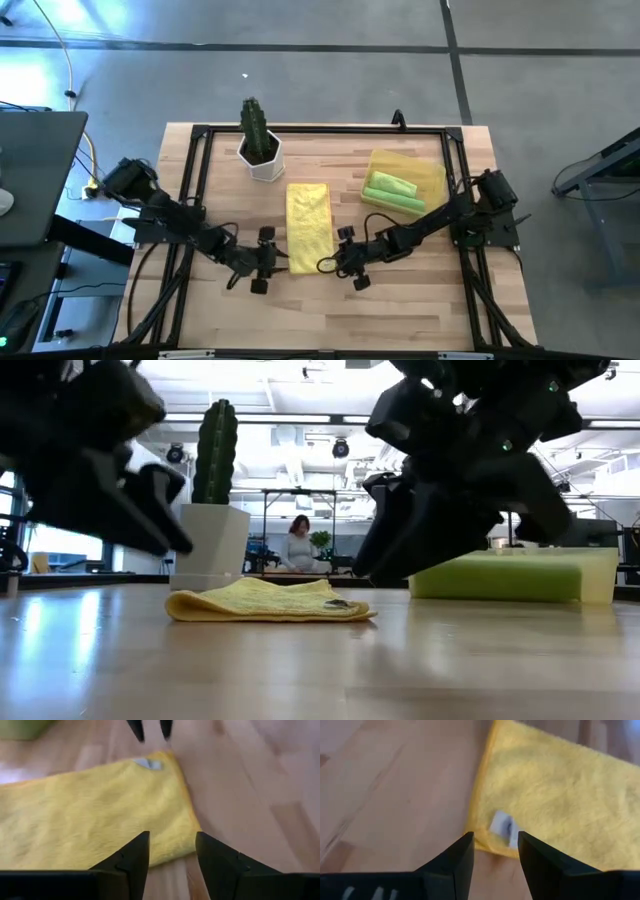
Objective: Roll microfiber towels into tight, uniform cylinder then place into a basket
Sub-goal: Roll the yellow microfiber cloth
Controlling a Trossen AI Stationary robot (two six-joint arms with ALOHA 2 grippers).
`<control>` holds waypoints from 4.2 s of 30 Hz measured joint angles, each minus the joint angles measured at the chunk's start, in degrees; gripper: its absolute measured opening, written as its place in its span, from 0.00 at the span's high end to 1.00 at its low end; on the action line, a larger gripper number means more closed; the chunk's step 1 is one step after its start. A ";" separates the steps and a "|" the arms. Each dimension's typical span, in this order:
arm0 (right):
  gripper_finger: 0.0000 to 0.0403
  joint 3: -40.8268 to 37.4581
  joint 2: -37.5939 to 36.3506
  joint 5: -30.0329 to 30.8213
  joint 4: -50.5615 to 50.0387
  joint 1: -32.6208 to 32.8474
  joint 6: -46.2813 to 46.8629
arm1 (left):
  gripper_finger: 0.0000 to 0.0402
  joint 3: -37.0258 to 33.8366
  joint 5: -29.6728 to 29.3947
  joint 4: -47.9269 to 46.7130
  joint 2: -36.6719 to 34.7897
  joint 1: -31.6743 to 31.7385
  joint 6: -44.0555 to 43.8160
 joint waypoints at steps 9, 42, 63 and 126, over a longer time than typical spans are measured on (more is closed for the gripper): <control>0.64 -0.03 1.10 -0.87 2.12 2.62 -0.01 | 0.62 4.39 2.54 0.44 10.42 -0.42 3.31; 0.64 -0.07 2.40 -0.88 1.69 2.97 2.10 | 0.62 11.05 5.75 -4.50 14.19 2.80 8.78; 0.64 -0.07 2.53 -0.71 0.00 2.47 -12.04 | 0.90 11.15 10.01 -5.50 14.54 3.95 1.87; 1.00 -0.04 -2.45 -6.45 2.33 -3.07 17.08 | 0.91 11.04 3.95 -5.43 1.81 -0.20 -11.30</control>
